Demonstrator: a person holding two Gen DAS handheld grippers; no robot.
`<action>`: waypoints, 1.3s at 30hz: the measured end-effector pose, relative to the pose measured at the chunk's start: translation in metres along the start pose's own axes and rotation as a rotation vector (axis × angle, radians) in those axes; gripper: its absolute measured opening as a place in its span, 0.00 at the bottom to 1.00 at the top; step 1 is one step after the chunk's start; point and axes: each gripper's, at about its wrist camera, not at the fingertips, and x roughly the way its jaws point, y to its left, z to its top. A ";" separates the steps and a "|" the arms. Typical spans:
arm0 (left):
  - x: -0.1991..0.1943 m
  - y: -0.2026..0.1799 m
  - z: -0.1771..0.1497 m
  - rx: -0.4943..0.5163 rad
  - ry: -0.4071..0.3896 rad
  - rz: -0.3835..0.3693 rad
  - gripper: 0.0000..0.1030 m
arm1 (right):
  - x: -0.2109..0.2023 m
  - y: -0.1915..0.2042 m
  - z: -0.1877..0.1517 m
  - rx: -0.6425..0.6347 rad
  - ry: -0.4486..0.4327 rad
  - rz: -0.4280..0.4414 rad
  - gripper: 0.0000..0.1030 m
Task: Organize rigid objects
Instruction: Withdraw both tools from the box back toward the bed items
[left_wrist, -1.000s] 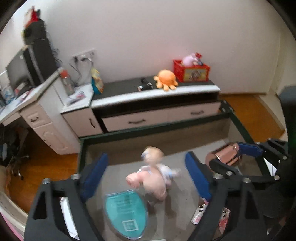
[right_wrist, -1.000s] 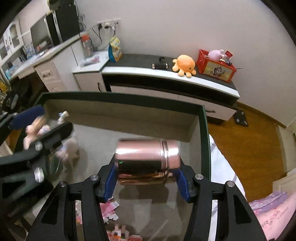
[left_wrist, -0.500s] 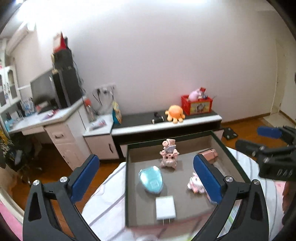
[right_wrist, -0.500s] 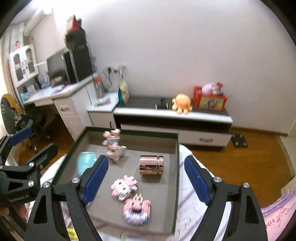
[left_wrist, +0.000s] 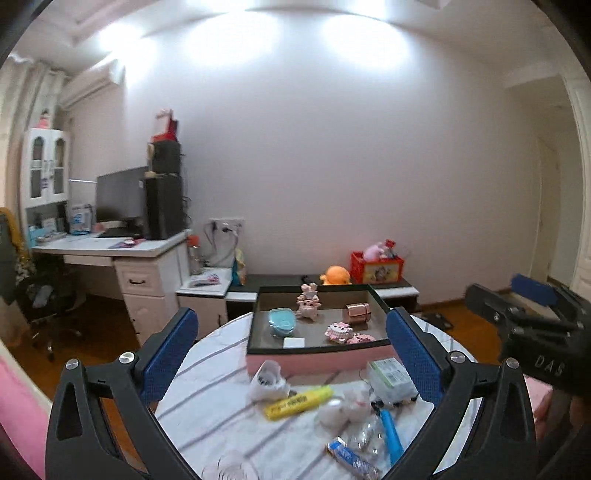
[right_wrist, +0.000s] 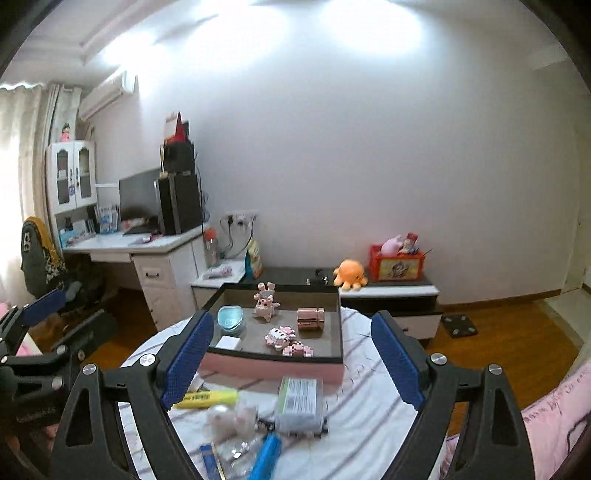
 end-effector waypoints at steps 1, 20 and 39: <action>-0.009 0.000 -0.003 -0.002 -0.007 0.003 1.00 | -0.009 0.001 -0.004 0.005 -0.009 -0.018 0.86; -0.053 0.001 -0.011 0.057 -0.026 0.056 1.00 | -0.065 0.007 -0.024 0.015 -0.053 -0.075 0.86; 0.011 0.026 -0.037 0.026 0.111 0.100 1.00 | -0.008 -0.005 -0.045 0.027 0.074 -0.095 0.86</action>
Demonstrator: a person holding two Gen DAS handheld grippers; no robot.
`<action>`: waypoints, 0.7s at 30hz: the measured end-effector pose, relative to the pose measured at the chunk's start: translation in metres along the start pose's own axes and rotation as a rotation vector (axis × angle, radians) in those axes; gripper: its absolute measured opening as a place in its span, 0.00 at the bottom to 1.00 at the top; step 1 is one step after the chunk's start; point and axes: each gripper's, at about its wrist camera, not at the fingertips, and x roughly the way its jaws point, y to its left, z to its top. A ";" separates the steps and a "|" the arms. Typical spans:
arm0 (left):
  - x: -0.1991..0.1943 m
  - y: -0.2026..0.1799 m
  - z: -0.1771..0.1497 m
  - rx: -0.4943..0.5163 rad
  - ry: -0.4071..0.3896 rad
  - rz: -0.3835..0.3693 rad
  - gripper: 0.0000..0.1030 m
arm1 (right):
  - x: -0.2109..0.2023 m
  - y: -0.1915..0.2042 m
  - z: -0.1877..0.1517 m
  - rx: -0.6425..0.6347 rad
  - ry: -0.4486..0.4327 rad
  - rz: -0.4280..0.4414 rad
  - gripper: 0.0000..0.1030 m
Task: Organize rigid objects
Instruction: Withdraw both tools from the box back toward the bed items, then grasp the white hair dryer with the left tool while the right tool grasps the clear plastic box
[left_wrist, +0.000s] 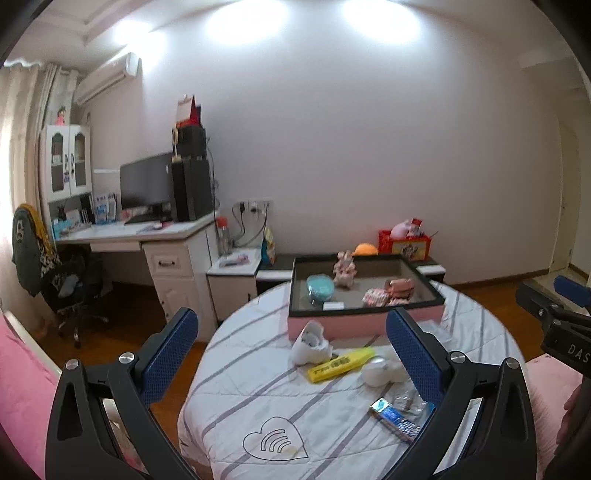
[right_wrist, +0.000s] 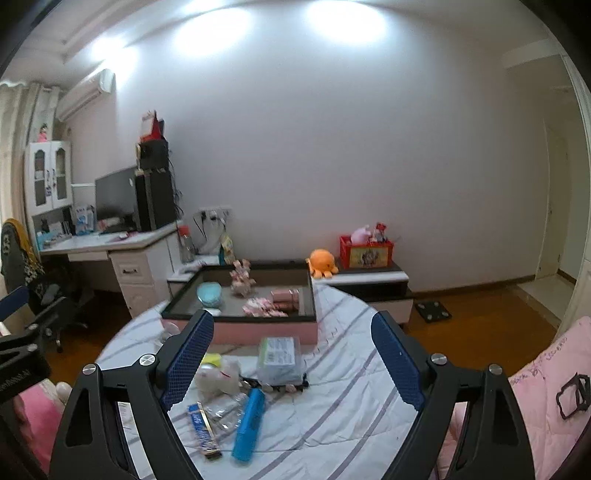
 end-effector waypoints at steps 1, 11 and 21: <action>0.008 0.001 -0.003 0.000 0.022 0.001 1.00 | 0.011 -0.001 -0.003 0.001 0.026 -0.002 0.86; 0.089 0.015 -0.037 -0.021 0.224 0.013 1.00 | 0.128 -0.002 -0.039 -0.036 0.322 0.029 0.86; 0.130 0.018 -0.049 -0.024 0.304 -0.003 1.00 | 0.182 0.008 -0.049 -0.056 0.431 0.089 0.86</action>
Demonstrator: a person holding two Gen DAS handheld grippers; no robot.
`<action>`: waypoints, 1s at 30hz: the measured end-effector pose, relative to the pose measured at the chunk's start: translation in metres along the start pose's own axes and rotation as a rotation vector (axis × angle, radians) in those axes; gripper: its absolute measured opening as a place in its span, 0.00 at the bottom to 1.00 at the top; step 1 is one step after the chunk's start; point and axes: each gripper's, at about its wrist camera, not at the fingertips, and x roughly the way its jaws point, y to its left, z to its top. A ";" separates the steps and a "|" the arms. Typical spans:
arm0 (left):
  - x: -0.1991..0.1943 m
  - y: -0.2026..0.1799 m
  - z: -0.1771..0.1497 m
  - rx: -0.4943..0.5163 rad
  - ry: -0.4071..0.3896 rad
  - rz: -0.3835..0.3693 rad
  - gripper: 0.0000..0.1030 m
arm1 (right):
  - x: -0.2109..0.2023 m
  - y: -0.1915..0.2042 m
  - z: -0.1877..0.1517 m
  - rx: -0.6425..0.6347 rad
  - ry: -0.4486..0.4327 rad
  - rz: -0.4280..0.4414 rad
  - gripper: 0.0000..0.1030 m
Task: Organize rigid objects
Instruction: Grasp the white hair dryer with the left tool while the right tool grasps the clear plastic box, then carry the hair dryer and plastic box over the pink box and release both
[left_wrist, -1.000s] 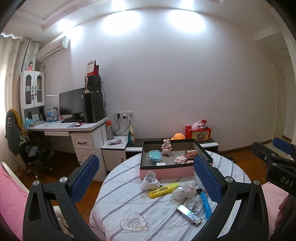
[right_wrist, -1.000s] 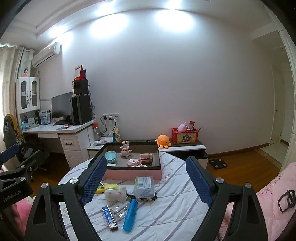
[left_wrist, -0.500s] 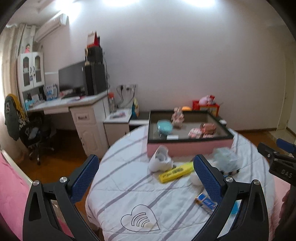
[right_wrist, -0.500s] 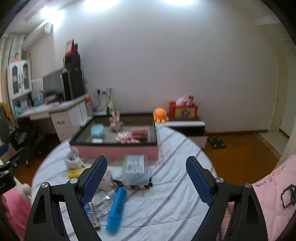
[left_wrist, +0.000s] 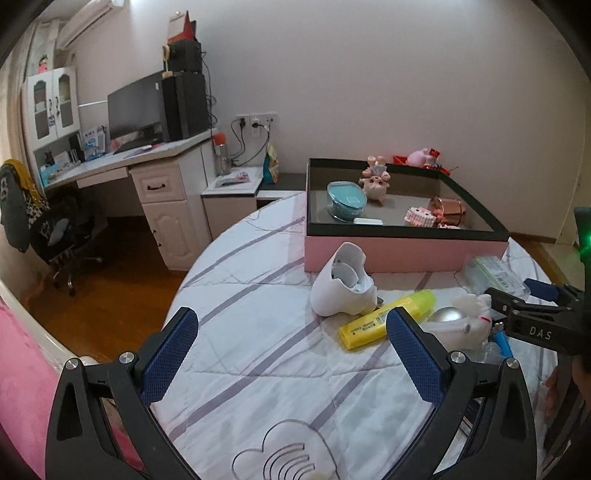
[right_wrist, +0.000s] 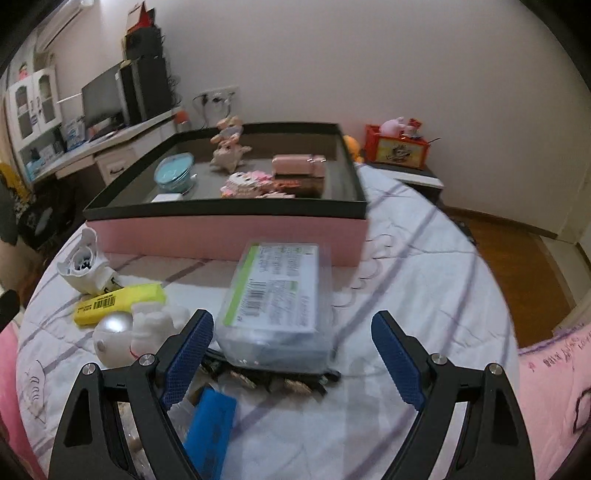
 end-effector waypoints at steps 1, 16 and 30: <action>0.004 -0.001 0.001 0.004 0.006 -0.008 1.00 | 0.003 -0.001 0.002 0.004 0.003 0.001 0.86; 0.095 -0.027 0.021 0.073 0.191 -0.070 1.00 | 0.021 -0.022 0.014 0.047 0.023 0.052 0.63; 0.095 -0.030 0.021 0.058 0.175 -0.148 0.62 | 0.021 -0.023 0.016 0.046 0.014 0.063 0.63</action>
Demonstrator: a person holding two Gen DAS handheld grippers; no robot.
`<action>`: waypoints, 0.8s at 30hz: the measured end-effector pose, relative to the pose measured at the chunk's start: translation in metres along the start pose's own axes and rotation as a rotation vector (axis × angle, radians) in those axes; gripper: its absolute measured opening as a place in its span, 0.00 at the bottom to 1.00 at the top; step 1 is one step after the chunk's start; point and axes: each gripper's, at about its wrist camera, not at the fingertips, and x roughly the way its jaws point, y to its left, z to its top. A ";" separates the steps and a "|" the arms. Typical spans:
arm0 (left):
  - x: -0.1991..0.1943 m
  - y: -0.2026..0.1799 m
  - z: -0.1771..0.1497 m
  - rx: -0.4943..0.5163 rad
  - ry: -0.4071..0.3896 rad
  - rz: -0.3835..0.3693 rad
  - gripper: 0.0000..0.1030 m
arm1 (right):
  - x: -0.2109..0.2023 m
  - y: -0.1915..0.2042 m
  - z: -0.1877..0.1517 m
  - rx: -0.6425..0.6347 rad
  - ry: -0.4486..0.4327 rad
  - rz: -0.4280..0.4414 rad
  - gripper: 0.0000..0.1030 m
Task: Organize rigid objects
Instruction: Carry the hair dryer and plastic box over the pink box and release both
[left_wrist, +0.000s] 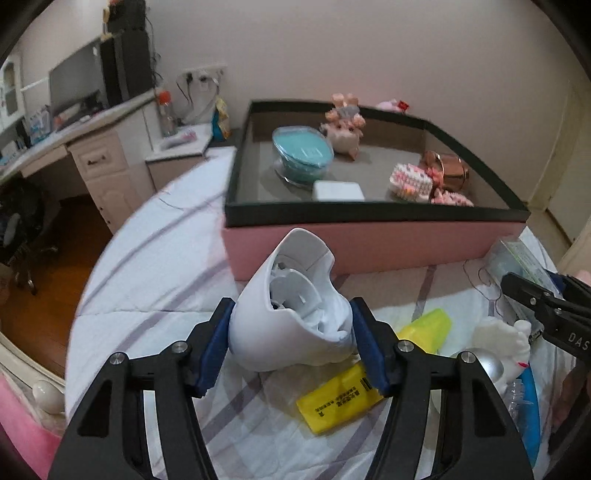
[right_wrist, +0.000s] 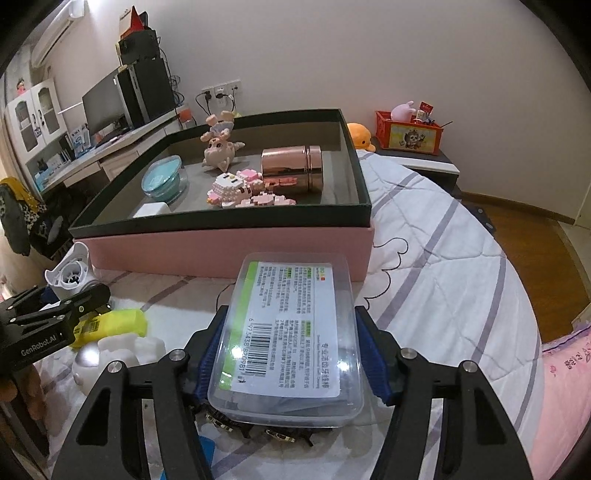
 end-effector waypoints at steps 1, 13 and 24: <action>-0.006 0.000 -0.001 -0.003 -0.015 0.005 0.62 | -0.002 0.000 -0.001 0.000 -0.003 0.000 0.63; -0.073 -0.014 -0.005 0.030 -0.127 -0.007 0.62 | -0.053 0.008 -0.003 -0.003 -0.095 0.002 0.63; -0.114 -0.040 0.001 0.064 -0.192 -0.060 0.62 | -0.105 0.027 0.001 -0.031 -0.196 0.030 0.63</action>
